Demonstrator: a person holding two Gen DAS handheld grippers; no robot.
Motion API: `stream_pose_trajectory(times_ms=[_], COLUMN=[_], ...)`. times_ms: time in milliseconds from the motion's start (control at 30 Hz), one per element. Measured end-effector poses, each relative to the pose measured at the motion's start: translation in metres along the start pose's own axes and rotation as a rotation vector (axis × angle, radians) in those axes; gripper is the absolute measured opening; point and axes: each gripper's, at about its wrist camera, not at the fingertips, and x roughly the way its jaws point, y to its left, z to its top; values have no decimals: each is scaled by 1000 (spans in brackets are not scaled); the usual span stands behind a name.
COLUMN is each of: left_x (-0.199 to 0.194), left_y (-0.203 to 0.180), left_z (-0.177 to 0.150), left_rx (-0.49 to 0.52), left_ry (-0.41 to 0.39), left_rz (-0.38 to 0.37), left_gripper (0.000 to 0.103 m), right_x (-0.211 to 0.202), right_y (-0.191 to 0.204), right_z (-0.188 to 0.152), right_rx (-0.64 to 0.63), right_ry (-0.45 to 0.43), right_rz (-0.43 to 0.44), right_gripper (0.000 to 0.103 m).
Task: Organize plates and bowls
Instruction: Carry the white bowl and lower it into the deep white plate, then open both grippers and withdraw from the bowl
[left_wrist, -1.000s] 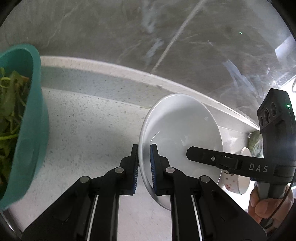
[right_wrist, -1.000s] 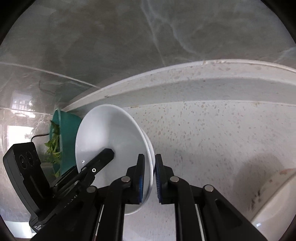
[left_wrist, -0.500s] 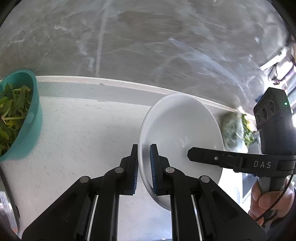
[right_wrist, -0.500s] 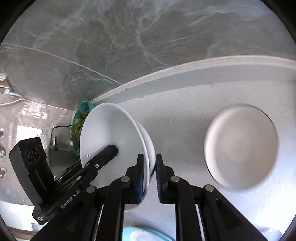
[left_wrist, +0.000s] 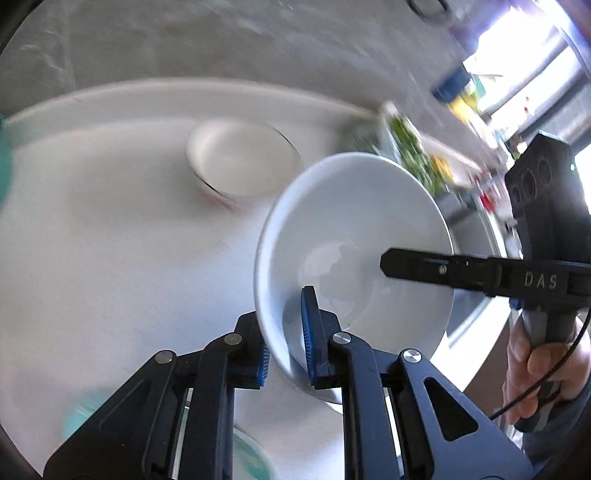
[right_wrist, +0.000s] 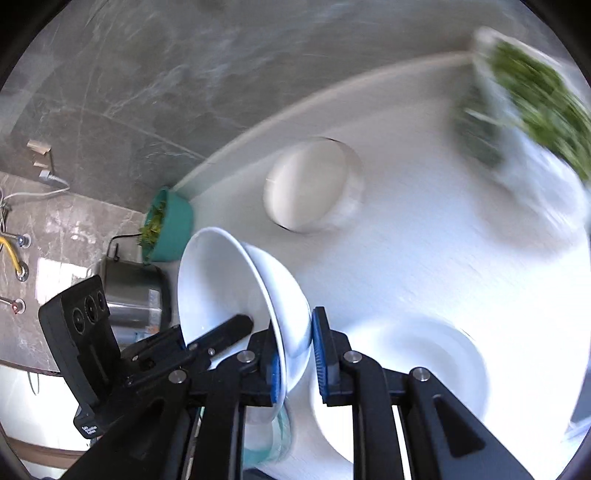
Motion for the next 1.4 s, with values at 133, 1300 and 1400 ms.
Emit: stream_pose_trajectory(times_ms=[133, 1300, 1400], left_x=[31, 106, 107], left_y=[-40, -76, -77], left_z=[-31, -52, -50], left_rx=[15, 135, 142], left_ry=[72, 187, 190], left_rz=[-18, 148, 152], left_gripper=[14, 21, 23], right_x=[-12, 19, 18], right_y=[-44, -76, -78], right_z=[-27, -74, -75], right_rx=[51, -84, -67], right_ry=[30, 66, 66], right_rz=[-31, -266, -254], right_gripper=[17, 17, 18])
